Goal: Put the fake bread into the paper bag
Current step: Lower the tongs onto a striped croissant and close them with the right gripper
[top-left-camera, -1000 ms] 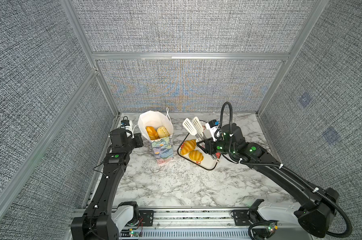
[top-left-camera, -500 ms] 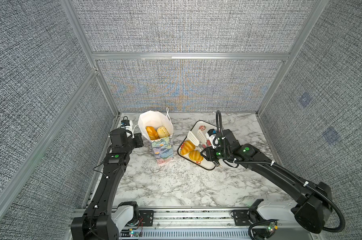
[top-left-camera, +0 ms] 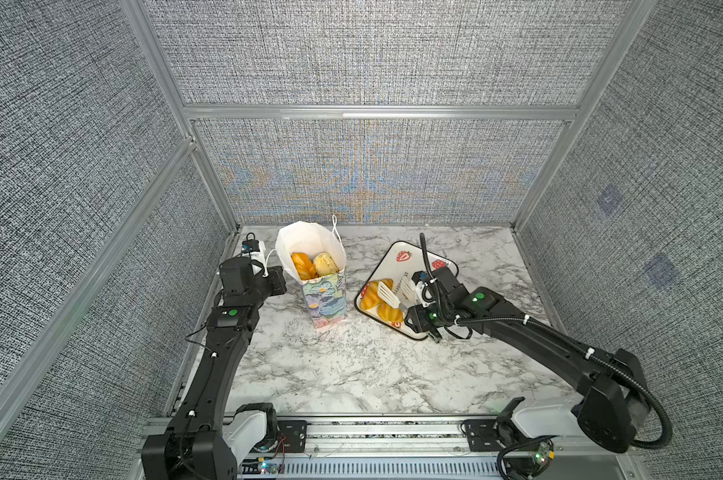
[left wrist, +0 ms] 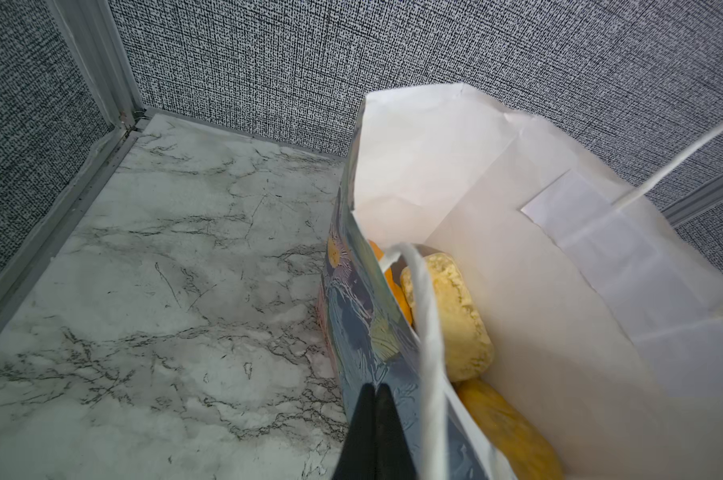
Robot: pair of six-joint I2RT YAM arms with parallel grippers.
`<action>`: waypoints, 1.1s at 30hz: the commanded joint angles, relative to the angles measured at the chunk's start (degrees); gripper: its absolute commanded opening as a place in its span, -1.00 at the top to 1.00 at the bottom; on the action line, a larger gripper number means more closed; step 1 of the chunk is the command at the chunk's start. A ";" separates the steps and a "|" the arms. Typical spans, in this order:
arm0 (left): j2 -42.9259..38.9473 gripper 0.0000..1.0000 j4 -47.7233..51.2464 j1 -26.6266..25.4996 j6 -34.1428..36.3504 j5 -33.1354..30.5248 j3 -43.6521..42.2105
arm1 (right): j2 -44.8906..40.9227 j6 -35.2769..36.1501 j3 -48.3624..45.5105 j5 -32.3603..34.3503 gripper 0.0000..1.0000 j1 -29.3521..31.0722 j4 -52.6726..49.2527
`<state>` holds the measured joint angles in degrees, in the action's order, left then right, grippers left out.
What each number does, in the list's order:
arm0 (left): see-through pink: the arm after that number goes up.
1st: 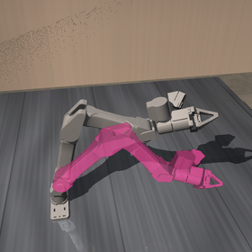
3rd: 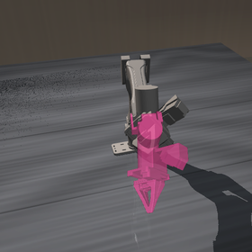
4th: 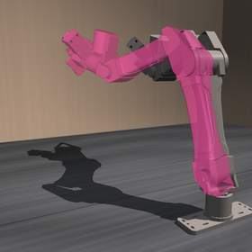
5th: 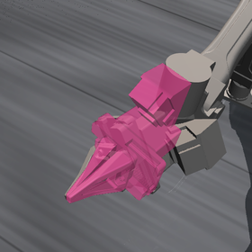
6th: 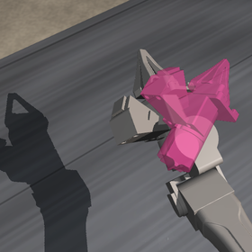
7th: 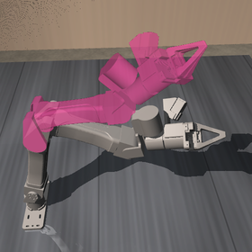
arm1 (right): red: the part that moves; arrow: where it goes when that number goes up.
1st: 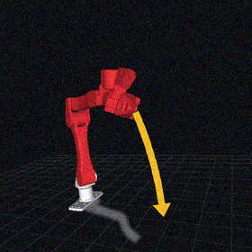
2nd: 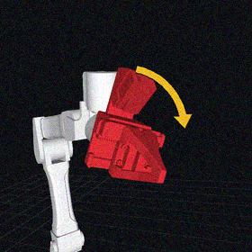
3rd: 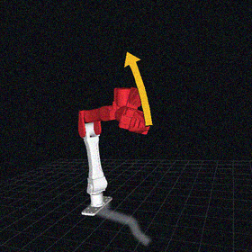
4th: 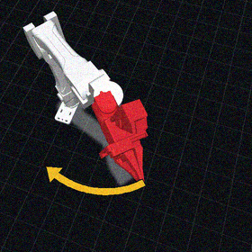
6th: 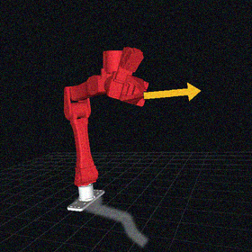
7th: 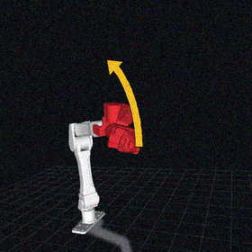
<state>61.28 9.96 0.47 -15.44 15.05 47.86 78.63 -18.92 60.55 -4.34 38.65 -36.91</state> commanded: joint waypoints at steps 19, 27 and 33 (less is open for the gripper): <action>0.42 1.00 -0.60 0.16 0.32 0.87 -0.22 | 7.66 0.33 0.53 4.91 -0.22 2.29 -2.64; 0.38 1.00 -0.61 0.20 0.46 0.95 -0.21 | 9.45 -0.03 0.35 6.57 -0.23 3.61 -3.08; 0.33 1.00 -0.56 0.17 0.48 0.93 -0.30 | 10.83 -0.14 0.44 7.36 -0.23 3.96 -3.33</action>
<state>61.60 9.93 0.54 -15.42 15.20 47.72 89.19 -18.59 60.88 1.65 42.41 -39.68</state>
